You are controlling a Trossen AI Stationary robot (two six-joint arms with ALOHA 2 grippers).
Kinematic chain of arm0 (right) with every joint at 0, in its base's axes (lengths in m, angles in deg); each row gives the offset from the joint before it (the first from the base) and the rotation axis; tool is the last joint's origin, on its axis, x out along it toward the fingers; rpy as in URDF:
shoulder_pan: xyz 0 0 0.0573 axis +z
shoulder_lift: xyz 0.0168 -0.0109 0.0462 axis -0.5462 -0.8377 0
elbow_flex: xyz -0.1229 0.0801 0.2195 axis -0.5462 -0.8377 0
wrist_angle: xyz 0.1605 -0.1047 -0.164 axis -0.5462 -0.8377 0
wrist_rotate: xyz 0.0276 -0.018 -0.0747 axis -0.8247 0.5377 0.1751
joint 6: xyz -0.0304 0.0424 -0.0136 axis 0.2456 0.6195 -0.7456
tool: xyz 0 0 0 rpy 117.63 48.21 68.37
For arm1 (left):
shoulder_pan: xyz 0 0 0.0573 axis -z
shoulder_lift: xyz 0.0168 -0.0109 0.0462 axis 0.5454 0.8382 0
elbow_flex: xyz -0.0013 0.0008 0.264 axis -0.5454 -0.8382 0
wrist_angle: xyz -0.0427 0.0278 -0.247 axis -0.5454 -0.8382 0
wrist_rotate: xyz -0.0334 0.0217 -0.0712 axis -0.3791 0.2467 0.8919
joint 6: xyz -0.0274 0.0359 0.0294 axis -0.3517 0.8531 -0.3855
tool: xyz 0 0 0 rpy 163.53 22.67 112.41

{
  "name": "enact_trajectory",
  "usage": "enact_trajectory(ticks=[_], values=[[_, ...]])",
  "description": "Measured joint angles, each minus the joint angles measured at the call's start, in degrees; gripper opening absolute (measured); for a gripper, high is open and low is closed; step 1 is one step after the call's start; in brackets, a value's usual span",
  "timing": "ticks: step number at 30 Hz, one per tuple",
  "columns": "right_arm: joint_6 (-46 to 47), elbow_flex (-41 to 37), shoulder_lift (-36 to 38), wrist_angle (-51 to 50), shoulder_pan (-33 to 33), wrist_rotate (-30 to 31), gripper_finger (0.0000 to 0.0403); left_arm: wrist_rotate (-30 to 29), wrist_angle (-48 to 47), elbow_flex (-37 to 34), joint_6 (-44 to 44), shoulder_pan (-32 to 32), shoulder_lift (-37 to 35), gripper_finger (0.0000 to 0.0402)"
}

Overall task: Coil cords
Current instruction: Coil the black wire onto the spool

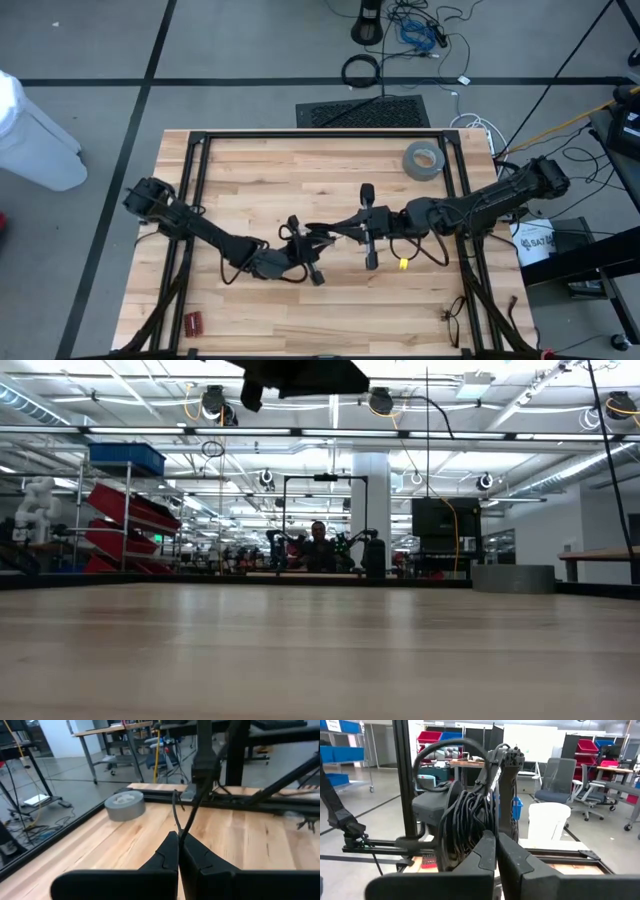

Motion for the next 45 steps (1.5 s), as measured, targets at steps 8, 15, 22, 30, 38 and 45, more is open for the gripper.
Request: enact_trajectory(ticks=[8,15,22,30,38,45], values=[[1.12,0.00,0.42,-0.18,0.26,-0.31,0.0000,3.22,0.12,0.00,-0.38,-2.78,-1.12,0.0000],[1.31,0.00,0.42,-0.55,0.66,-0.21,0.0000,2.76,-1.79,0.00,-0.44,-3.38,-1.26,0.0004],[2.48,0.00,1.38,-1.83,0.66,-0.37,0.0000,-0.08,-3.87,0.01,-0.62,-3.17,-2.30,0.0007],[2.54,0.00,1.45,-2.36,0.68,-0.38,0.0000,0.95,-4.67,0.91,0.90,-2.99,-4.17,0.0008],[2.67,0.00,4.39,-6.00,2.09,-0.08,0.0000,-0.35,-9.85,0.92,-0.63,-0.28,-5.01,0.0008],[3.97,0.00,5.81,-7.75,3.36,-0.03,0.0000,-0.39,-10.12,0.92,1.78,2.24,-5.40,0.0010]])
